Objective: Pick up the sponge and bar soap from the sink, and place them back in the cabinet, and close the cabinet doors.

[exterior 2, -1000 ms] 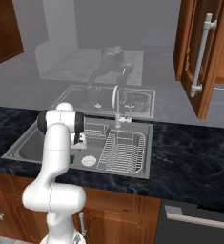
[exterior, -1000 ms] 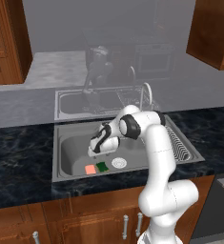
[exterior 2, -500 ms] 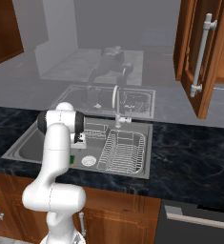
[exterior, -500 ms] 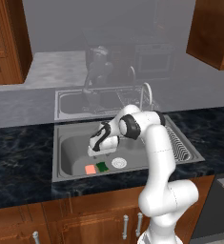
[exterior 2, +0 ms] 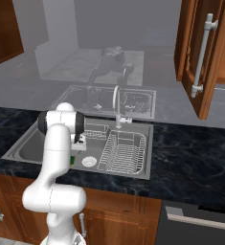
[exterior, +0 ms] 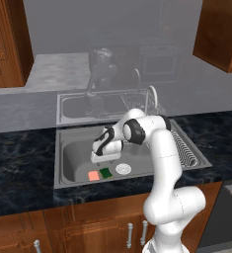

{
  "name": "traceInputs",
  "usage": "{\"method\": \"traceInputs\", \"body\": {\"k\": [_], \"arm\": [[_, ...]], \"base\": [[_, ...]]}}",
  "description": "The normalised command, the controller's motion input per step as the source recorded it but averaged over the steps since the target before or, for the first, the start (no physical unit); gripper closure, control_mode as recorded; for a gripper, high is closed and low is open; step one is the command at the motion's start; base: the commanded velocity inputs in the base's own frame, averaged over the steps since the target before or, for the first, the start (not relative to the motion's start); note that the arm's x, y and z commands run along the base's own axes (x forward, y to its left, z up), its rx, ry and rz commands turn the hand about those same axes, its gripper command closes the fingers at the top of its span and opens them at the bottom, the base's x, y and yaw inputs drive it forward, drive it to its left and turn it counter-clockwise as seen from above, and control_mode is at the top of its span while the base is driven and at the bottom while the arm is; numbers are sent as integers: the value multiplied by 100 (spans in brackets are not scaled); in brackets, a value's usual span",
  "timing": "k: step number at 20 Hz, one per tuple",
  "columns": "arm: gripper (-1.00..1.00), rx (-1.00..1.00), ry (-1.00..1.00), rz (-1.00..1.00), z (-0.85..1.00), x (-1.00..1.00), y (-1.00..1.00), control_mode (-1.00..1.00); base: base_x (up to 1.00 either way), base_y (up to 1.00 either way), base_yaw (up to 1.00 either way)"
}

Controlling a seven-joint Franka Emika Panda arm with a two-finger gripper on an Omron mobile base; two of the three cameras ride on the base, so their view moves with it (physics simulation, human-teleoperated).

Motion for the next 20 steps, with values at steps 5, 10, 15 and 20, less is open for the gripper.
{"method": "traceInputs", "body": {"k": [5, 10, 15, 20], "arm": [[-100, 0, 6, 0, -1, -10, 0, -100], [-100, 0, 4, 0, 0, -9, 0, -100], [-100, 0, 2, 0, 0, -8, 0, -100], [-100, 0, 0, 0, 0, -10, 0, -100]], "base": [[0, 0, 0], [0, 0, 0], [0, 0, 0], [0, 0, 0]]}}
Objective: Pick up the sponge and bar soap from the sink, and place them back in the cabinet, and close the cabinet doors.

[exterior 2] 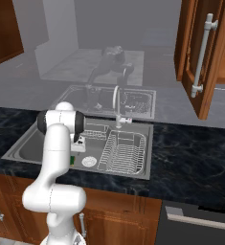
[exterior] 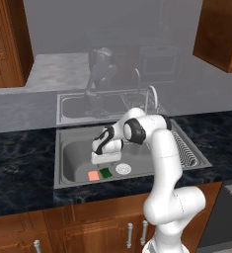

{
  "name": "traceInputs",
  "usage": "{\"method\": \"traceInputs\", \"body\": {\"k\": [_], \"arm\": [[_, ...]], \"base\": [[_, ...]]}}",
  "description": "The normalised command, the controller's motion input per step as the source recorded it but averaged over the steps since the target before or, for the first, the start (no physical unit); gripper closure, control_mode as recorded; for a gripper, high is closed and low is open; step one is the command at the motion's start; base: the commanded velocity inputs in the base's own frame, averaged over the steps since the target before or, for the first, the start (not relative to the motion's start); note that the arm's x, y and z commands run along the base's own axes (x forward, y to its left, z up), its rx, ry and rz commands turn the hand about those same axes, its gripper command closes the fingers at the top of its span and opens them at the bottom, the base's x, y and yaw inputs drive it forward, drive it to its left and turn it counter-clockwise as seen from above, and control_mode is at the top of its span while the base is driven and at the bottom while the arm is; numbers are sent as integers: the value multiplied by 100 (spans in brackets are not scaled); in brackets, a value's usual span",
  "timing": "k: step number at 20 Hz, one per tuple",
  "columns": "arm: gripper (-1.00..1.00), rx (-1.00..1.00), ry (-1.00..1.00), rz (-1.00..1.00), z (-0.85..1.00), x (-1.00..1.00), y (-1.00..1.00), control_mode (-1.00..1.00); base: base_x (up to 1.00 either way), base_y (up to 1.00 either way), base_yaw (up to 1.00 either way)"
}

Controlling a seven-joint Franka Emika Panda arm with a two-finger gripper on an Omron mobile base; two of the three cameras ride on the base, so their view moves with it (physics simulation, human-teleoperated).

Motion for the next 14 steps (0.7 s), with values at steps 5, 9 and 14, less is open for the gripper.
{"method": "traceInputs", "body": {"k": [5, 9, 14], "arm": [[-100, 0, 0, 0, 0, -15, 0, -100], [-100, 0, 0, 0, -2, -16, 0, -100], [-100, 0, 0, 0, -4, -19, 0, -100]], "base": [[0, 0, 0], [0, 0, 0], [0, 0, 0]]}}
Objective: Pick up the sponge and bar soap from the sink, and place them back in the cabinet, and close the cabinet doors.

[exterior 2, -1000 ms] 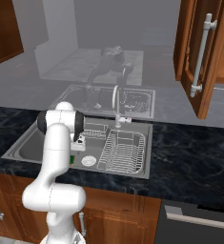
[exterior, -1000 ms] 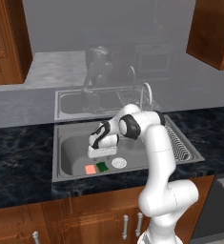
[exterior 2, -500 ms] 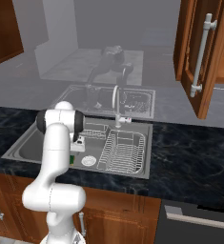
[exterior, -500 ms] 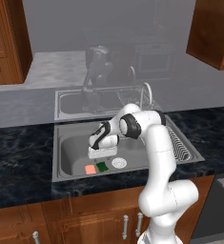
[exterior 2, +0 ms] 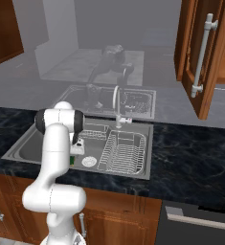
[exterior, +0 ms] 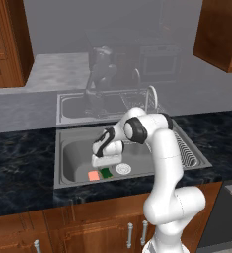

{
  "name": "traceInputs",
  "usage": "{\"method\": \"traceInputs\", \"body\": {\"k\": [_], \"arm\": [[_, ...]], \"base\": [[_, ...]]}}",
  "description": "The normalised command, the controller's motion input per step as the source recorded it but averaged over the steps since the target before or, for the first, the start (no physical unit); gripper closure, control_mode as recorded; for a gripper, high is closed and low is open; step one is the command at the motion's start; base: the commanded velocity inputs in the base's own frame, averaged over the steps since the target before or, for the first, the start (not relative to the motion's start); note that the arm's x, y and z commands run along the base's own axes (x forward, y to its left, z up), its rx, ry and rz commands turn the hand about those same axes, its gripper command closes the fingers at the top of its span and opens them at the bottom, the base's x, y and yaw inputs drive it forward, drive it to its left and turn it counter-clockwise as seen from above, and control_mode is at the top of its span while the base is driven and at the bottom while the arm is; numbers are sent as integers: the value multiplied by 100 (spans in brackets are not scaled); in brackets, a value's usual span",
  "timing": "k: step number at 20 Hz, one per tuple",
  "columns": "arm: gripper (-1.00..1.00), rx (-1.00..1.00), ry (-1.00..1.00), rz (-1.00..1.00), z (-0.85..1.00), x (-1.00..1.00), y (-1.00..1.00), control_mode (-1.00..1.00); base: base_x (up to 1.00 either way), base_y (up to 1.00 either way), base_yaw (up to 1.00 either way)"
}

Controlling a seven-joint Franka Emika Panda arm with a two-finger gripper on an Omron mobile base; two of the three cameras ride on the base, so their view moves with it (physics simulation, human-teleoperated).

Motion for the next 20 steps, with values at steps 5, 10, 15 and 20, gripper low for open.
{"method": "traceInputs", "body": {"k": [5, 10, 15, 20], "arm": [[-100, 0, 0, 0, -9, -9, 0, -100], [-100, 0, 0, 0, -15, -2, 0, -100], [-100, 0, 0, 0, -4, 0, 0, -100], [-100, 0, 0, 0, -4, 0, 0, -100]], "base": [[0, 0, 0], [0, 0, 0], [0, 0, 0], [0, 0, 0]]}}
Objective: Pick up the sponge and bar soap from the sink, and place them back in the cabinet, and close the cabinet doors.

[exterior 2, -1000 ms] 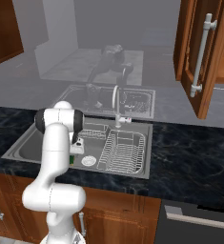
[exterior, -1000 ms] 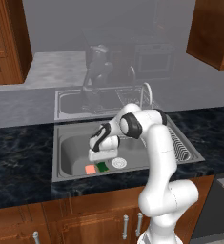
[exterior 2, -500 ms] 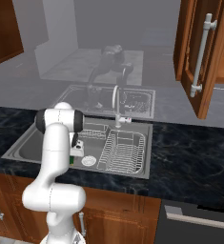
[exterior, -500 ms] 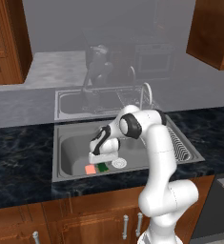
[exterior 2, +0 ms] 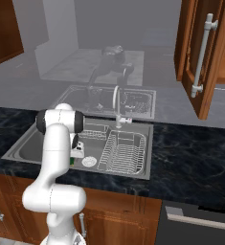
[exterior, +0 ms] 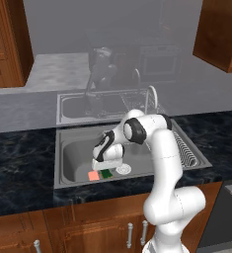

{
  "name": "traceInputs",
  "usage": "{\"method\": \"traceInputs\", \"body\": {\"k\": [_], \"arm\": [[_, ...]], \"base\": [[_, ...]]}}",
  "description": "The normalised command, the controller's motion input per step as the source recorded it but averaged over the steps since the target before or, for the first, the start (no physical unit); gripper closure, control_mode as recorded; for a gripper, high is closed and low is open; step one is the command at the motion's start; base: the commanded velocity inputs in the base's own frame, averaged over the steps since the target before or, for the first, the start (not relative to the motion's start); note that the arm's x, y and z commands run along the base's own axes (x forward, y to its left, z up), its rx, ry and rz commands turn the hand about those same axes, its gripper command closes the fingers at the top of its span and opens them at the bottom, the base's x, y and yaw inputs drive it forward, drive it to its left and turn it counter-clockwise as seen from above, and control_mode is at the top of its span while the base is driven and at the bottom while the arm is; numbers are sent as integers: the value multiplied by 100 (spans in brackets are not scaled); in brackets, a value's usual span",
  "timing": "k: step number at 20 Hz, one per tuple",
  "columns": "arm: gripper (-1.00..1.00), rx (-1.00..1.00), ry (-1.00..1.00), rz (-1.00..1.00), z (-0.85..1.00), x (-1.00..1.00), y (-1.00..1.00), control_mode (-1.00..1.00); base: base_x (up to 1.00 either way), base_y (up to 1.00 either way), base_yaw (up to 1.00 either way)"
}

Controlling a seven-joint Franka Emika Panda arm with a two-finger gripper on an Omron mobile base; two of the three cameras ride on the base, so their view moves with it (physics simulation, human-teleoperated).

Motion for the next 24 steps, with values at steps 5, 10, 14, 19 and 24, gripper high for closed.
{"method": "traceInputs", "body": {"k": [5, 10, 14, 19, 24], "arm": [[-100, 0, 0, 0, -6, 0, 0, -100], [-100, 0, 0, 0, -8, 0, 0, -100], [-100, 0, 0, 0, -8, 0, 0, -100], [-100, 0, 0, 0, -8, 0, 0, -100], [-100, 0, 0, 0, -2, 0, 0, -100]], "base": [[0, 0, 0], [0, 0, 0], [0, 0, 0], [0, 0, 0], [0, 0, 0]]}}
